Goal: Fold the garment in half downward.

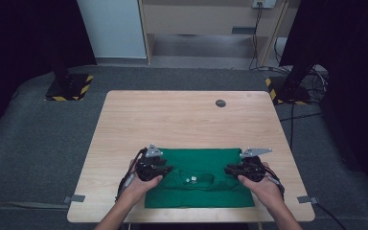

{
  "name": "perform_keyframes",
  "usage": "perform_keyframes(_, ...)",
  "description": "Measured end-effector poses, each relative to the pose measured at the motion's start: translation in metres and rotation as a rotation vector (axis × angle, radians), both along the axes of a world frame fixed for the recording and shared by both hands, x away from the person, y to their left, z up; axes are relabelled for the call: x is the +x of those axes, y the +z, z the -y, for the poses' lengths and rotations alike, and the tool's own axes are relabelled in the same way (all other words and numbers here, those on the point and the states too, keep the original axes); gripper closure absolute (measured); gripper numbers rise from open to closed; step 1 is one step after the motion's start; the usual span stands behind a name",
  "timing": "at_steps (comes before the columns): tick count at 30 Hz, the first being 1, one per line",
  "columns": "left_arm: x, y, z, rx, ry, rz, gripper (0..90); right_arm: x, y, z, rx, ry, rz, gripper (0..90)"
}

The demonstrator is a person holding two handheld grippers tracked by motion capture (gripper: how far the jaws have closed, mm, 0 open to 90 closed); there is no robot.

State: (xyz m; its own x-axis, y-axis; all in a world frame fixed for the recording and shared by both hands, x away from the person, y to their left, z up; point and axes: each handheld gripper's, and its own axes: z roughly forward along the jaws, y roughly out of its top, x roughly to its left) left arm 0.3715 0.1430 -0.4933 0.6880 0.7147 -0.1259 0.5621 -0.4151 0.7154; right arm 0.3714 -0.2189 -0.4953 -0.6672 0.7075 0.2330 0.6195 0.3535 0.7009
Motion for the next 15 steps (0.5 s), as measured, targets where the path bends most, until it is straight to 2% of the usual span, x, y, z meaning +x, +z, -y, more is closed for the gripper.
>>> perform_keyframes(6, 0.001, -0.003, 0.005, 0.014, 0.011, -0.015, 46.5, 0.001, -0.003, -0.006, 0.001, 0.007, -0.006, 69.4)
perform_keyframes(9, 0.001, -0.004, 0.007, 0.033, 0.008, -0.004, 38.4, 0.001, -0.005, -0.010, -0.003, 0.007, -0.009, 62.4)
perform_keyframes(11, 0.000, -0.005, 0.009, 0.015, 0.007, 0.004, 34.1, 0.002, -0.005, -0.011, -0.005, 0.008, -0.002, 56.0)
perform_keyframes(15, 0.000, -0.005, 0.011, 0.014, 0.001, 0.006, 28.1, 0.002, -0.003, -0.014, -0.002, -0.001, 0.013, 44.0)
